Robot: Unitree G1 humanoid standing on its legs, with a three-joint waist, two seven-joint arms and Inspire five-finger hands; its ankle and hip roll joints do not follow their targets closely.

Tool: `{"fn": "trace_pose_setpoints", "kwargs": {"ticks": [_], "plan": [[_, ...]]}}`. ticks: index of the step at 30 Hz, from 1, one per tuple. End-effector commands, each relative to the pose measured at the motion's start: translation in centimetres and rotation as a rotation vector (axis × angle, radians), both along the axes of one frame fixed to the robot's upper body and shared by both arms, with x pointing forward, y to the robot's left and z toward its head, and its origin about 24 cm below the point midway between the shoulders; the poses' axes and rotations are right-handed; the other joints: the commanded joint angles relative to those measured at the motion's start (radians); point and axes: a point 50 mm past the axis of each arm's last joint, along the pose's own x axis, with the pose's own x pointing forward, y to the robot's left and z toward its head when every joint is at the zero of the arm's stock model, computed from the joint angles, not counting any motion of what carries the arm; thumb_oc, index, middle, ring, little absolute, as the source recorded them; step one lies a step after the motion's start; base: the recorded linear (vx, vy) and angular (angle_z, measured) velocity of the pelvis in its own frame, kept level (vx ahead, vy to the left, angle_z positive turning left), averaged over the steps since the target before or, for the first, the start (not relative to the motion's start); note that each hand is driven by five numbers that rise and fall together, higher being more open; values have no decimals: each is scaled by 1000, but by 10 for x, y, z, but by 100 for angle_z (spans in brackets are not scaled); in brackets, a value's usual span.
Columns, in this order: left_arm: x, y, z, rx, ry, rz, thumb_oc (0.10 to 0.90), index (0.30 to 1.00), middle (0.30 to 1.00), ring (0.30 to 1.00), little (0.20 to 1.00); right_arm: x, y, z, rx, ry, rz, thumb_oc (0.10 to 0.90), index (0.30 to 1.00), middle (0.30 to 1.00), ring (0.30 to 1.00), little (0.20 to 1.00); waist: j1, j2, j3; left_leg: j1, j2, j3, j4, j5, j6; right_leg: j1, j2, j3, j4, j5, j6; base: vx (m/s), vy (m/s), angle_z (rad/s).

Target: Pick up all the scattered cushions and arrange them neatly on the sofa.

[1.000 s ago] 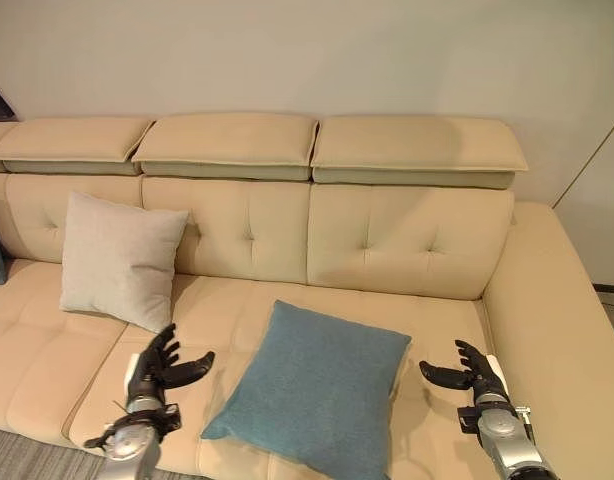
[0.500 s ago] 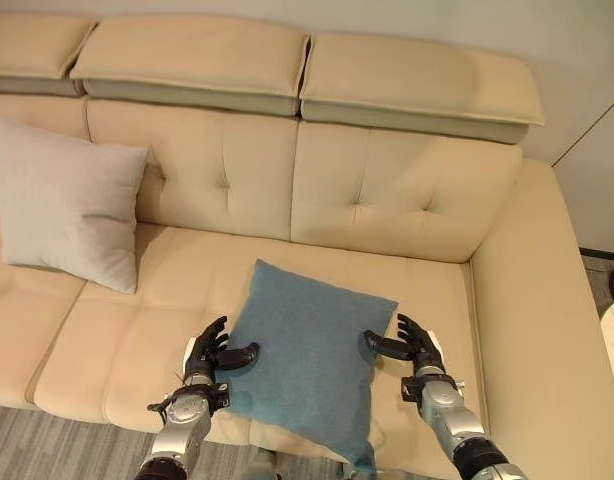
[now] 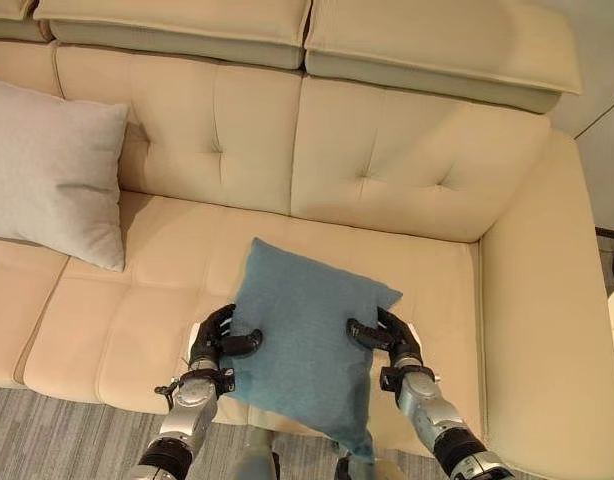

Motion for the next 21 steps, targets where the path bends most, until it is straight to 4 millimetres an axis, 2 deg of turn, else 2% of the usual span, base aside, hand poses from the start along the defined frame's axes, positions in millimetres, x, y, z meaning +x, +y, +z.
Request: {"fn": "trace_pose_setpoints", "kwargs": {"ticks": [1, 4, 8, 9, 13, 19, 20, 21], "plan": [[19, -42, 20, -99, -138, -143, 400, 300, 300, 300, 300, 9, 52, 26, 114, -160, 192, 400, 300, 300, 300, 300, -10, -42, 6, 76, -54, 45, 5, -139, 19, 47, -35, 19, 5, -73, 58, 63, -12, 4], [14, -42, 20, -119, -140, -140, 400, 300, 300, 300, 300, 3, 42, 23, 117, -159, 164, 400, 300, 300, 300, 300, -14, -39, -5, 92, -54, 47, 5, -146, 20, 61, -34, 19, 5, -80, 57, 45, -8, 3], [3, -42, 21, -159, -148, -156, 400, 300, 300, 300, 300, -8, 19, 22, 110, -178, 100, 400, 300, 300, 300, 300, -24, -30, -31, 143, -52, 56, 5, -167, 22, 106, -35, 22, 5, -97, 58, 58, -18, 0], [3, -42, 21, -160, -148, -156, 400, 300, 300, 300, 300, -9, 19, 22, 110, -177, 99, 400, 300, 300, 300, 300, -24, -30, -31, 144, -52, 56, 5, -167, 22, 107, -35, 22, 5, -97, 58, 44, -28, 2], [-1, -47, 31, -171, -193, -206, 400, 300, 300, 300, 300, -17, 0, 30, 104, -232, 49, 400, 300, 300, 300, 300, -41, -15, -55, 207, -50, 69, 5, -194, 22, 164, -32, 31, 5, -119, 58, 56, -41, -2], [-10, -51, 37, -194, -220, -252, 400, 300, 300, 300, 300, -32, -16, 37, 126, -278, 9, 400, 300, 300, 300, 300, -64, 5, -62, 298, -39, 86, 5, -217, 20, 235, -21, 52, 28, -162, 43, 76, -62, -16], [-12, -55, 42, -213, -245, -284, 400, 300, 300, 300, 300, -35, -24, 45, 105, -319, 7, 400, 300, 300, 300, 300, -79, 6, -48, 297, -29, 98, 90, -236, 7, 259, -17, 56, 45, -182, 25, 3, -105, -15], [-12, -55, 42, -213, -245, -284, 400, 300, 300, 300, 300, -36, -24, 45, 105, -319, 7, 400, 300, 300, 300, 300, -79, 6, -48, 296, -28, 97, 94, -238, 6, 260, -17, 55, 44, -181, 25, -11, -151, -6]]}}
